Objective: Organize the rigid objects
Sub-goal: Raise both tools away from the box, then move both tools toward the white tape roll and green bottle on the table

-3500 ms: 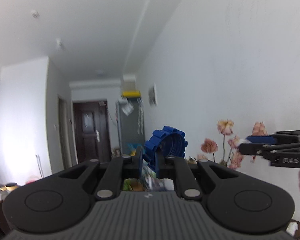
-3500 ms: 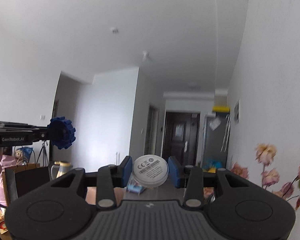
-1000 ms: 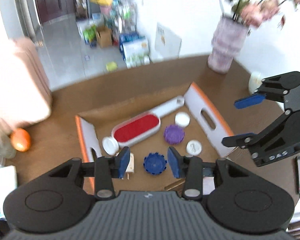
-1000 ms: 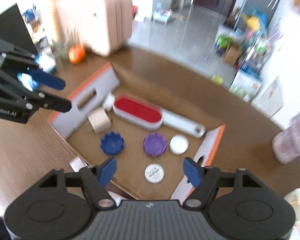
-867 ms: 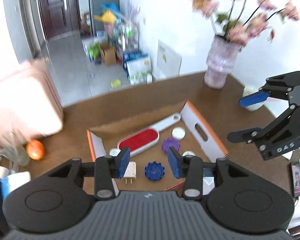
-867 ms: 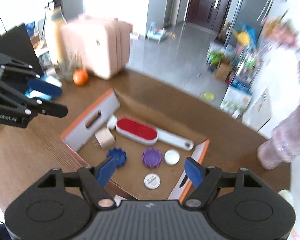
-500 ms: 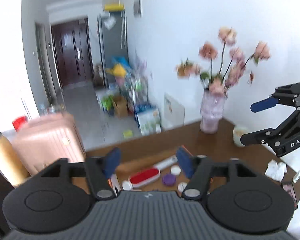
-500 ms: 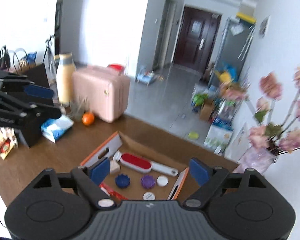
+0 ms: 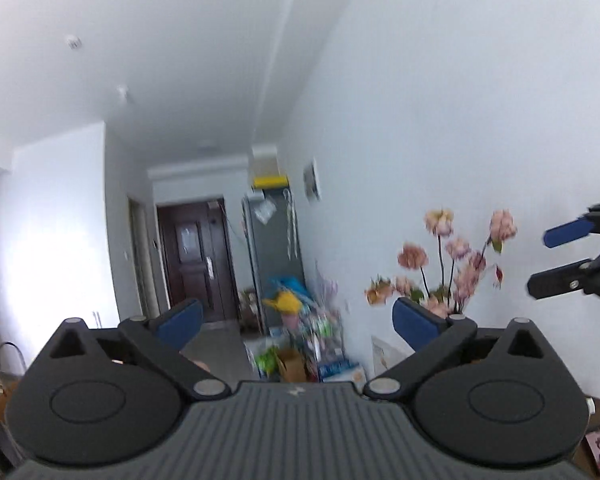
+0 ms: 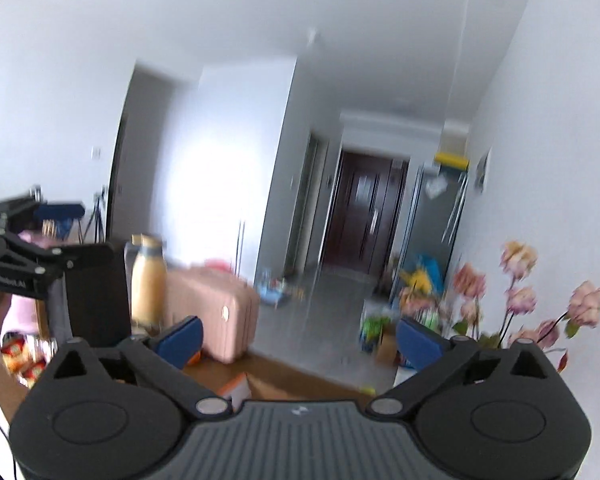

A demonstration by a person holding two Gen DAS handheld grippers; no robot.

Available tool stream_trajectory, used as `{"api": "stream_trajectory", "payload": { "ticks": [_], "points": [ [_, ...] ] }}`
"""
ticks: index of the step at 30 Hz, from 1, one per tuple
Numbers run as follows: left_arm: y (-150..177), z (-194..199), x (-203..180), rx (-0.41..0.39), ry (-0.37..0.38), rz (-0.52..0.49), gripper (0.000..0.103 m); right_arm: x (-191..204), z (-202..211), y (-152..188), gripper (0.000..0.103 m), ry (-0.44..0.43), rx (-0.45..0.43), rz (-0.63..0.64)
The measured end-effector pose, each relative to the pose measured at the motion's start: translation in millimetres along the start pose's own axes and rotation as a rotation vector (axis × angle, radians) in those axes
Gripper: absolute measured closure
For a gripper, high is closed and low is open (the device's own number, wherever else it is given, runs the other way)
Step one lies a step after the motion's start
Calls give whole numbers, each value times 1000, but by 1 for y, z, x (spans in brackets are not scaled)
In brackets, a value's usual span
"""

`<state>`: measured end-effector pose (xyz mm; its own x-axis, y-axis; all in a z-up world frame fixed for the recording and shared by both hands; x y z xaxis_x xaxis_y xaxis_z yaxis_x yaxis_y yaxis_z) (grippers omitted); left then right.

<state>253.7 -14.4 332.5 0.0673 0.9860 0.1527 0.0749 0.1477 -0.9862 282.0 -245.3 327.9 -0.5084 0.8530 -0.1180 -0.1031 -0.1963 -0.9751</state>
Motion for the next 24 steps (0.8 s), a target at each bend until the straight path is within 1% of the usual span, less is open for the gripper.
{"api": "stream_trajectory", "payload": {
  "ticks": [2, 4, 6, 9, 10, 11, 12, 13, 14, 15, 17, 18, 21, 24],
  "points": [
    [3, 19, 1, -61, -30, 5, 0, 4, 26, 6, 0, 26, -96, -5],
    [13, 34, 1, -96, -60, 21, 0, 8, 44, 18, 0, 54, -157, -5],
    [27, 46, 2, -124, -75, 45, 0, 12, 61, 33, 0, 90, -211, -3],
    [55, 66, 0, -175, -130, 41, 0, 23, 74, 62, 0, 108, -261, 12],
    [65, 73, -1, -197, -155, 34, 0, 36, 80, 83, 0, 124, -280, 58],
    [75, 79, -4, -213, -166, 27, 0, 36, 80, 83, 0, 124, -280, 58],
    [86, 87, -7, -231, -182, 21, 0, 41, 81, 95, 0, 142, -295, 76],
    [97, 94, -13, -258, -194, 16, 0, 48, 84, 106, 0, 170, -317, 89],
    [107, 100, -18, -274, -189, 8, 0, 56, 89, 117, 0, 192, -338, 99],
    [118, 104, -24, -278, -194, 6, 0, 61, 91, 130, 0, 202, -362, 97],
    [139, 110, -33, -270, -193, 9, 0, 70, 92, 153, 0, 204, -379, 76],
    [150, 111, -35, -246, -196, 21, 0, 74, 91, 167, 0, 205, -378, 49],
    [186, 116, -40, -174, -182, 40, 0, 89, 86, 206, 0, 195, -345, 24],
    [227, 119, -40, -87, -202, 40, 0, 102, 71, 251, 0, 190, -282, -16]
  ]
}}
Point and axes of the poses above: each gripper's, at about its wrist camera, not at the fingertips, and z roughly against the way its jaws point, x to its left, y to its underside, the point moved 8 cm from there along -z, roughly the way its jaws point, and after that the axes turned 7 degrees about -y, right-handed, at the moved point
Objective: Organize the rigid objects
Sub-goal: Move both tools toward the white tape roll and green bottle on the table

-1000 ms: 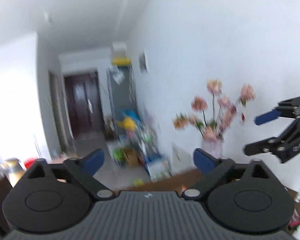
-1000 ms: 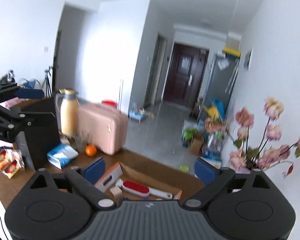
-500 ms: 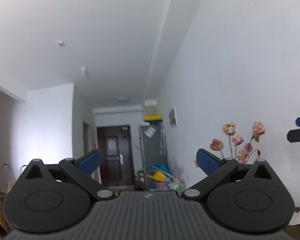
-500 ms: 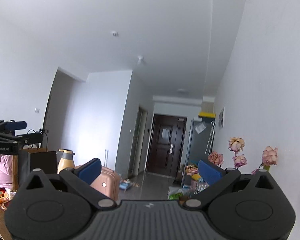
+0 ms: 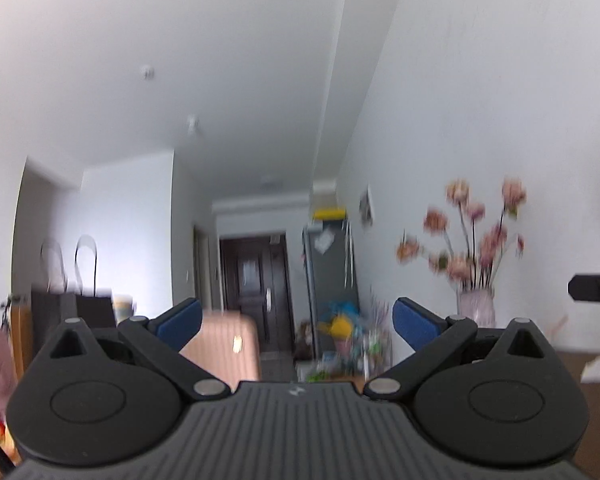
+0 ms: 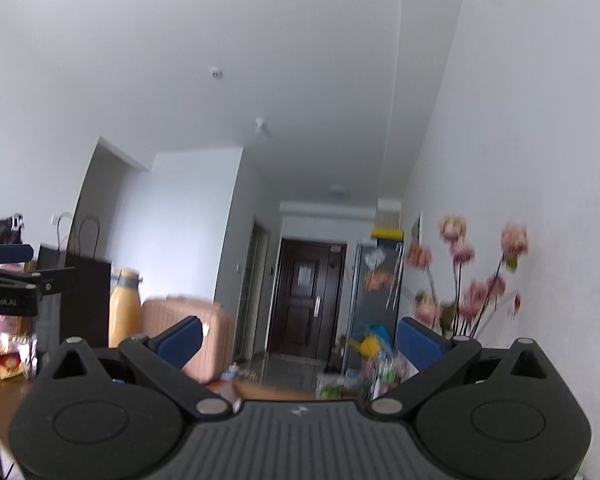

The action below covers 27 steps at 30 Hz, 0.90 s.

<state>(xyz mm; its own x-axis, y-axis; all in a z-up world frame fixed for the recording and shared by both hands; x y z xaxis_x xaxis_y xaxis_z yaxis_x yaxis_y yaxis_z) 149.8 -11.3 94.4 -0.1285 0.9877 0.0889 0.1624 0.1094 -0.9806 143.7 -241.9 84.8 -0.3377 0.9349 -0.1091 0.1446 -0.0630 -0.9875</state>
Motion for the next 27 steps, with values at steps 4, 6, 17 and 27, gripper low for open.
{"api": "stream_trajectory", "payload": {
  "ticks": [4, 6, 17, 27],
  "points": [
    [54, 10, 6, 127, 1, -12, 0, 19, 5, 57, 0, -11, 87, 9],
    [77, 20, 15, 188, 8, -7, 0, 26, 12, 82, 0, -6, 121, -17],
    [152, 20, 7, 432, 92, -65, 0, 39, 30, 183, 0, -5, 385, -131],
    [190, -6, -2, 603, 116, -78, 0, 7, 4, 210, 0, 34, 499, -242]
  ]
}}
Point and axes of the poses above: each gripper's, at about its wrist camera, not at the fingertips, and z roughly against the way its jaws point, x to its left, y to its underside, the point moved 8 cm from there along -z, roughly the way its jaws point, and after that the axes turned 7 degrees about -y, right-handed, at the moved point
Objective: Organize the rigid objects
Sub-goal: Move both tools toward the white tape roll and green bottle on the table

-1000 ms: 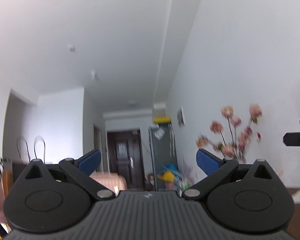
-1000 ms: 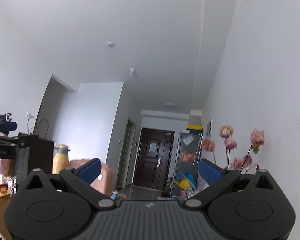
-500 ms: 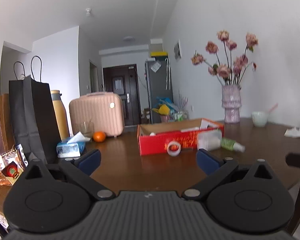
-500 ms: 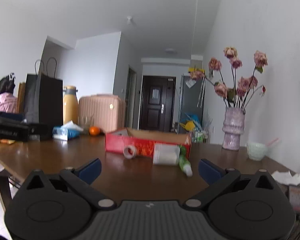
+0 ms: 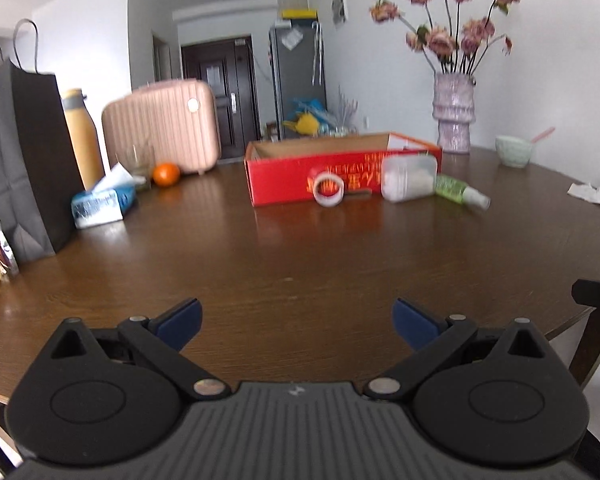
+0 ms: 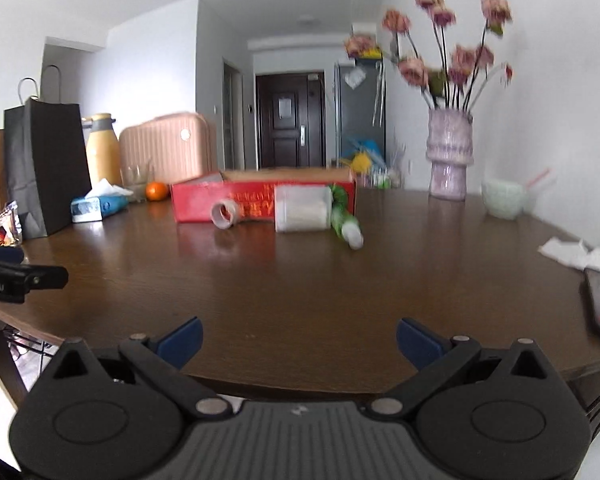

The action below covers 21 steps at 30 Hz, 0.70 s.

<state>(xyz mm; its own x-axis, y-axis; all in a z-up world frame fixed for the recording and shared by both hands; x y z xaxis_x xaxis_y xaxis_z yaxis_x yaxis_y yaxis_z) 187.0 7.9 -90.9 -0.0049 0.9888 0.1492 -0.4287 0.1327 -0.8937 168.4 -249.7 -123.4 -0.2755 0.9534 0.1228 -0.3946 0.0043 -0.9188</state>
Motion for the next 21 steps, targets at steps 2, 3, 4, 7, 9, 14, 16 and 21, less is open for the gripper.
{"api": "stream_trajectory", "payload": {
  "ticks": [2, 3, 4, 7, 9, 14, 16, 21],
  "points": [
    [-2, -6, -1, 13, 4, -3, 0, -4, -7, -2, 0, -2, 24, -19],
    [-4, -10, -3, 21, 4, -8, 0, -7, -11, -3, 0, 4, 37, -25],
    [-6, -15, -4, 33, 5, -13, 0, -9, -16, -4, 0, 10, 52, -29],
    [-10, -31, -10, 109, 33, -15, 0, -18, -29, -8, 0, 25, 92, -40],
    [-13, -43, -11, 146, 51, 13, 0, -24, -37, -11, 0, 24, 113, -42],
    [-21, -74, -16, 196, 57, 24, 0, -42, -62, -24, 0, 42, 141, -43],
    [-26, -88, -19, 226, 77, 37, 0, -48, -74, -30, 1, 37, 157, -44],
    [-42, -123, -25, 248, 86, 37, 0, -61, -111, -41, 9, 26, 216, -38]
  ]
}}
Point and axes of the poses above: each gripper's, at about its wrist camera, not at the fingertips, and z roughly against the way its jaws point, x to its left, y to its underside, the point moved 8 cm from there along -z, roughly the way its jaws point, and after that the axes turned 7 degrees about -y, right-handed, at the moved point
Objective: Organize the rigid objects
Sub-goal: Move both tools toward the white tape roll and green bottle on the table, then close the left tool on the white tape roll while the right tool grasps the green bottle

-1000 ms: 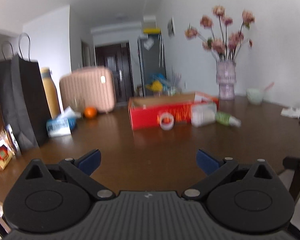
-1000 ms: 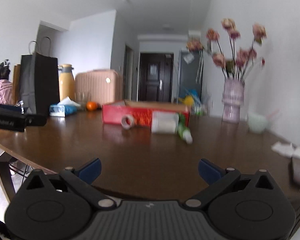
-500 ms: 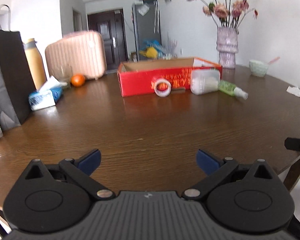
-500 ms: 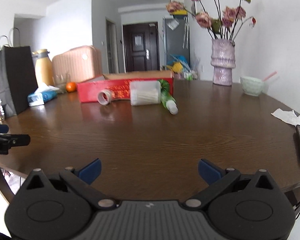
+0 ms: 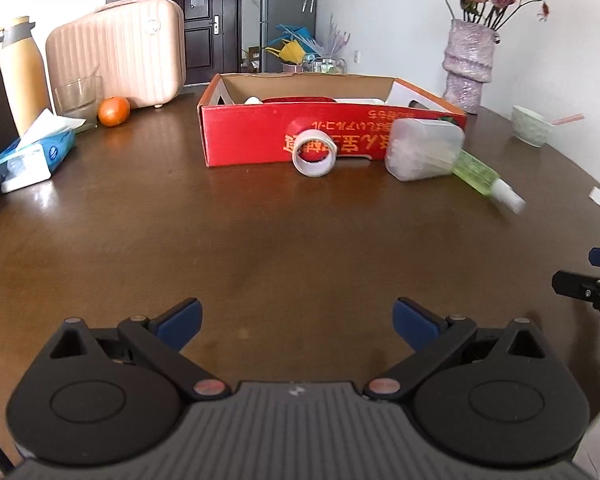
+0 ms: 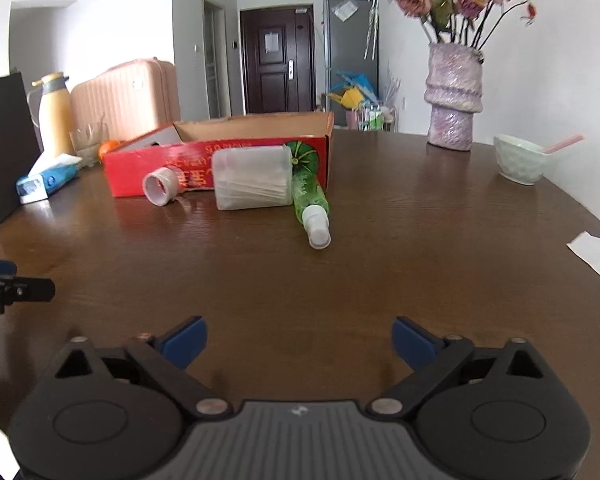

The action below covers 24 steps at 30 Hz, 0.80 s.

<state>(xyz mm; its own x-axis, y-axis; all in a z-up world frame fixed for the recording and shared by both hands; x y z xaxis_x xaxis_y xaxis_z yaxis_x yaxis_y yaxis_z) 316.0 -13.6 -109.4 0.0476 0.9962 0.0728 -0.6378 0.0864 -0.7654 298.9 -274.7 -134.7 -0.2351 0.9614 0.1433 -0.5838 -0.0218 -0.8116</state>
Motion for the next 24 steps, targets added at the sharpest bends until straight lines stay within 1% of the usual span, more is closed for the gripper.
{"api": "stream_trajectory", "payload": {
  "ticks": [1, 2, 6, 7, 9, 13, 14, 16, 17, 19, 20, 22, 24],
  "points": [
    [-4, -7, 0, 8, -2, 0, 0, -3, -14, -8, 9, -8, 22, 3],
    [-9, -13, 0, 17, -2, 3, 0, -3, -14, -8, 11, -8, 22, 3],
    [-29, -38, -3, 29, 26, 13, 0, -7, -40, -29, 13, -21, 40, 37],
    [-34, -44, -4, 32, 23, 11, 0, -8, -47, -34, 14, -22, 44, 46],
    [-41, -56, -8, 31, 21, 5, 2, -11, -61, -44, 19, -25, 56, 56],
    [-60, -78, -16, 43, 38, 12, 7, -19, -88, -64, 24, -30, 71, 54],
    [-65, -85, -17, 51, 44, 20, 9, -21, -94, -69, 25, -33, 71, 56],
    [-74, -97, -19, 70, 61, 35, 14, -25, -105, -76, 31, -36, 75, 55],
    [-78, -103, -20, 79, 66, 39, 17, -27, -111, -80, 35, -42, 80, 52],
    [-86, -113, -22, 86, 74, 43, 20, -30, -121, -87, 41, -58, 91, 39],
    [-91, -119, -23, 89, 75, 46, 24, -32, -126, -90, 44, -61, 96, 34],
    [-100, -129, -23, 93, 82, 58, 26, -33, -133, -96, 47, -61, 99, 39],
    [-108, -138, -25, 96, 86, 64, 27, -35, -140, -101, 54, -54, 104, 46]
  ]
}}
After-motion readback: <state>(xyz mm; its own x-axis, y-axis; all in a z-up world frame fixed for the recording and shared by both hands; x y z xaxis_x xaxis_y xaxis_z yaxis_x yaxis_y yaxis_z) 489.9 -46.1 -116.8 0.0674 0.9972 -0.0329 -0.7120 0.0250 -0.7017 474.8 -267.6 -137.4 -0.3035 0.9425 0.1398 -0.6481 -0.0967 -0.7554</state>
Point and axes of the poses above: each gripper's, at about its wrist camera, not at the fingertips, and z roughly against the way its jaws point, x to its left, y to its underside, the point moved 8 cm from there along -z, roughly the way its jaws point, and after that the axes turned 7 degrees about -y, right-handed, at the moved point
